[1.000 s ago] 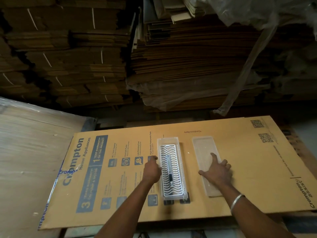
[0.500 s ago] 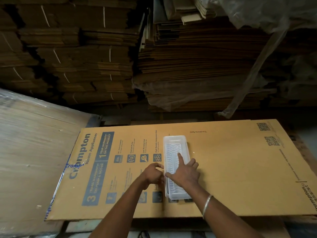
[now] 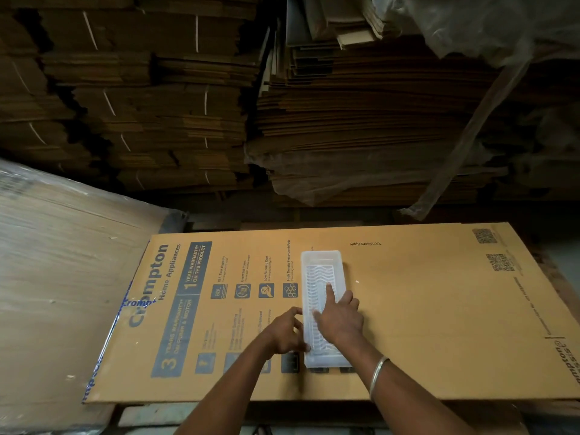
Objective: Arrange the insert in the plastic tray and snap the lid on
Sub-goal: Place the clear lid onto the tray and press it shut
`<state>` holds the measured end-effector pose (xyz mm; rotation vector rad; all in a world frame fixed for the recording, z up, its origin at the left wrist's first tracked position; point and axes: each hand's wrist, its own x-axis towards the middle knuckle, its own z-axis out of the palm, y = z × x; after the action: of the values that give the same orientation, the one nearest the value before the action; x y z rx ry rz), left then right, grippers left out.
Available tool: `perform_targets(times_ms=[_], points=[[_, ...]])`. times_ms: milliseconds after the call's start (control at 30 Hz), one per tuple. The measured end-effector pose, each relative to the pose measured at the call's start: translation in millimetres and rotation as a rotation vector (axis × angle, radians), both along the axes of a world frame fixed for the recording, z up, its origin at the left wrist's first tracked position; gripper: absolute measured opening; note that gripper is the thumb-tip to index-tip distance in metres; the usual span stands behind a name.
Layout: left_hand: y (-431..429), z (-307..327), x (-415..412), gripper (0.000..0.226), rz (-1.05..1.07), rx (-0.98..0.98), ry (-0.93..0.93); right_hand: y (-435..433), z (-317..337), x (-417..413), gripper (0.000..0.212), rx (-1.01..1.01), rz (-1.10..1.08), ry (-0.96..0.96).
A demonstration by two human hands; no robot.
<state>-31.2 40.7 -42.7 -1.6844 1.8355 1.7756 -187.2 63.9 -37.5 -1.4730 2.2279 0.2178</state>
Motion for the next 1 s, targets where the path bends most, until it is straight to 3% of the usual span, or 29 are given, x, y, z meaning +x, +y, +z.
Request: perform_targets(times_ms=[100, 200, 267, 367, 533, 1000], points=[[-3.8, -2.5, -4.5, 0.113, -0.078, -0.06, -0.062, -5.2, 7.5, -15.8, 0.088, 0.047, 0.114, 0.02], [-11.5, 1.4, -11.2, 0.146, -0.25, -0.338, -0.218, -11.2, 13.9, -29.3, 0.082, 0.043, 0.157, 0.001], [-19.5, 4.4, -15.3, 0.157, -0.407, -0.538, -0.323, -14.5, 12.9, -35.2, 0.079, 0.03, 0.188, -0.017], [-32.3, 5.6, -25.8, 0.168, -0.592, -0.679, -0.439, -19.5, 8.3, -44.2, 0.094, -0.003, 0.267, -0.039], [-43.9, 2.7, -37.8, 0.171, -0.69, -0.669, -0.526, -31.8, 8.7, -55.0, 0.122, 0.034, 0.322, -0.097], [-52.9, 3.4, -42.1, 0.167, -0.718, -0.702, -0.5, -38.4, 6.7, -59.8, 0.122, -0.042, 0.323, -0.115]])
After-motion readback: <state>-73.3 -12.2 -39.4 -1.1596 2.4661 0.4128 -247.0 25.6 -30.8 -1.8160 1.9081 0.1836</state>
